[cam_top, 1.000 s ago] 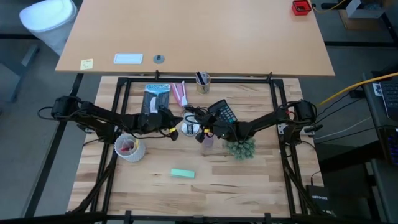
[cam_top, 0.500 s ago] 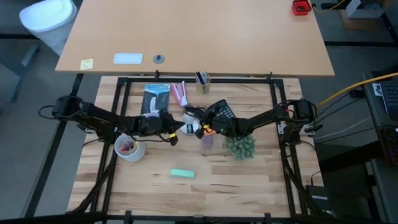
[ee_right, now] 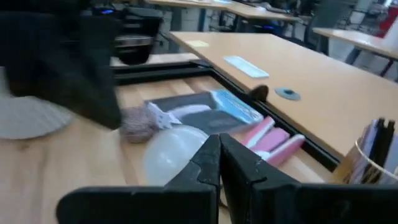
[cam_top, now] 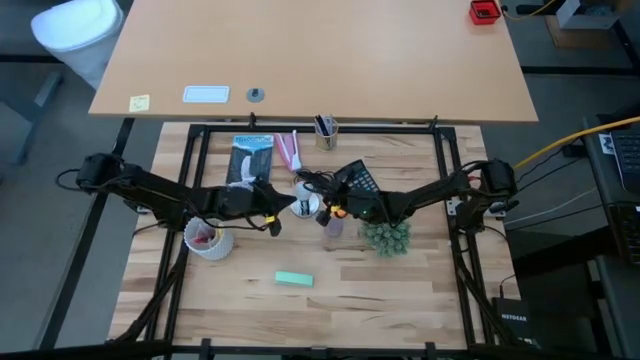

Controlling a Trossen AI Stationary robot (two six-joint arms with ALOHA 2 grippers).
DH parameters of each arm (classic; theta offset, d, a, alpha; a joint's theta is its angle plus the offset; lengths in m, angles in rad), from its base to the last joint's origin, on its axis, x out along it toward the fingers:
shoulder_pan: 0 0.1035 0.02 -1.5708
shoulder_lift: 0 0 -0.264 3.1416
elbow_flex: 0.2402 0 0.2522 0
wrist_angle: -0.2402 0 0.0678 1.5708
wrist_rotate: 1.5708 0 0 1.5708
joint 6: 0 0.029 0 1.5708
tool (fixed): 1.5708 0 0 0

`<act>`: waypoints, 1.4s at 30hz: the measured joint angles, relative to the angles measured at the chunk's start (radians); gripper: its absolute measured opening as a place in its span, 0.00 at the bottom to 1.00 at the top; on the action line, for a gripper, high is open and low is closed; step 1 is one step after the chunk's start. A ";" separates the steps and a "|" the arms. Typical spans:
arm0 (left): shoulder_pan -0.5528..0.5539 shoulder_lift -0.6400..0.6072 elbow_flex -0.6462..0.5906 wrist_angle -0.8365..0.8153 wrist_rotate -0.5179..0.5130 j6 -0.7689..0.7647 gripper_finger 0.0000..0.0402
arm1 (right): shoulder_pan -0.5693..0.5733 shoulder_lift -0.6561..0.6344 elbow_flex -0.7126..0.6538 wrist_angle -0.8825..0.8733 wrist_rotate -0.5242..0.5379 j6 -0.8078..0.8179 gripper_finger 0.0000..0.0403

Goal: Screw lightbulb
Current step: Remove the lightbulb from the lamp

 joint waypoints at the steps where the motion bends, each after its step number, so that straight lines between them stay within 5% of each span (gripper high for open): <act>1: 0.003 -0.010 0.000 0.004 -0.004 0.008 0.00 | 0.011 -0.009 0.000 0.003 -0.004 -0.005 0.03; 8: 0.071 -0.022 0.000 0.021 -0.094 0.081 0.00 | 0.088 -0.025 0.000 0.012 -0.099 0.040 0.03; 17: 0.199 0.075 0.000 0.017 -0.017 0.038 0.00 | 0.065 0.061 0.000 0.012 -0.104 0.091 0.03; 42: 0.108 0.122 -0.001 0.026 -0.037 -0.013 0.00 | -0.029 0.071 -0.001 -0.018 -0.059 0.130 0.03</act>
